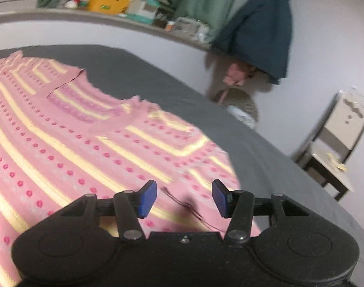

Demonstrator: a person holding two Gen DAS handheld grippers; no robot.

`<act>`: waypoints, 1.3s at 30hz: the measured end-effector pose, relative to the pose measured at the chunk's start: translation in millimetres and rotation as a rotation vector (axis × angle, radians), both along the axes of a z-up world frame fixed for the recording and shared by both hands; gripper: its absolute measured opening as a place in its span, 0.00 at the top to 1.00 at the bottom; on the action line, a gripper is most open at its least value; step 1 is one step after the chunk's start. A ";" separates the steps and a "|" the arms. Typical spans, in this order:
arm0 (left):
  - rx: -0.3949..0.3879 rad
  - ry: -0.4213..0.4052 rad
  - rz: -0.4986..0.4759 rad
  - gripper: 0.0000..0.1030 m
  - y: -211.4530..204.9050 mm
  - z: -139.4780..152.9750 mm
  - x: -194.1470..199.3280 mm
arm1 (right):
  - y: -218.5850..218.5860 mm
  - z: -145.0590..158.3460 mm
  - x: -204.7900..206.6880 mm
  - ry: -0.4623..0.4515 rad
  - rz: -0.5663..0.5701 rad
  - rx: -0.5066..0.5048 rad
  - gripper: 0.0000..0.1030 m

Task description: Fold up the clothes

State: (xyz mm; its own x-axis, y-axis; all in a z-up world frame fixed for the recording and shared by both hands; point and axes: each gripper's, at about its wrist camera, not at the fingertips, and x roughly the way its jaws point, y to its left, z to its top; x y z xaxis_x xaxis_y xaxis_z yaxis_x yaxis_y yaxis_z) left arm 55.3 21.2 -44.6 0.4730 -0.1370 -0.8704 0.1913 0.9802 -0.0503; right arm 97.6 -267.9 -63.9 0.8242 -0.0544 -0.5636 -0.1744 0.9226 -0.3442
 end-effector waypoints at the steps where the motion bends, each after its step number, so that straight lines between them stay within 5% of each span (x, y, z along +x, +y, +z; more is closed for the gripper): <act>1: -0.001 0.003 0.005 0.17 1.0 -0.6 0.3 | 3.6 -3.1 4.0 0.015 -0.008 0.000 0.54; 5: -0.007 0.012 0.014 0.17 3.4 -3.3 2.0 | -18.1 -2.7 20.3 0.058 -0.131 0.208 0.86; 7: -0.009 0.013 0.011 0.17 2.8 -3.8 2.6 | -37.5 -1.5 20.4 0.034 -0.207 0.314 0.93; 12: -0.009 0.014 0.000 0.17 -0.2 -4.6 2.7 | -101.8 22.4 8.1 -0.124 -0.437 0.621 0.94; 15: -0.009 0.012 0.000 0.17 -0.5 -3.4 2.4 | -125.3 39.2 1.5 -0.171 -0.465 0.760 0.94; 19: -0.013 0.007 -0.004 0.17 -1.3 -2.0 1.5 | -108.2 66.0 -0.5 -0.159 -0.307 0.746 0.94; 25: -0.027 -0.009 -0.005 0.17 1.0 1.8 -1.2 | -21.4 70.2 -1.7 -0.043 -0.087 0.642 0.94; 33: -0.060 -0.025 0.006 0.17 8.5 5.4 -5.3 | 47.8 20.0 -10.6 0.127 -0.128 0.510 0.94; 34: -0.064 -0.027 0.007 0.17 9.3 5.6 -5.5 | 52.0 14.9 -12.7 0.132 -0.129 0.478 0.92; 37: -0.078 -0.031 0.012 0.17 11.7 6.2 -6.2 | 56.2 8.3 -30.3 0.107 -0.094 0.413 0.67; 39: -0.084 -0.032 0.018 0.17 13.7 6.4 -6.8 | 56.0 12.2 -46.7 0.055 -0.041 0.399 0.65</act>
State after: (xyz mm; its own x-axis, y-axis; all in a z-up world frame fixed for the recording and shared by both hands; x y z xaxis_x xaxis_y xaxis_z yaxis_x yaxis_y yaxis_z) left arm 48.5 34.9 -38.2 0.5033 -0.2005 -0.8405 0.1769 0.9760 -0.1269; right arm 50.9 -211.9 -51.6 0.7939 0.1453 -0.5905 -0.1431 0.9884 0.0508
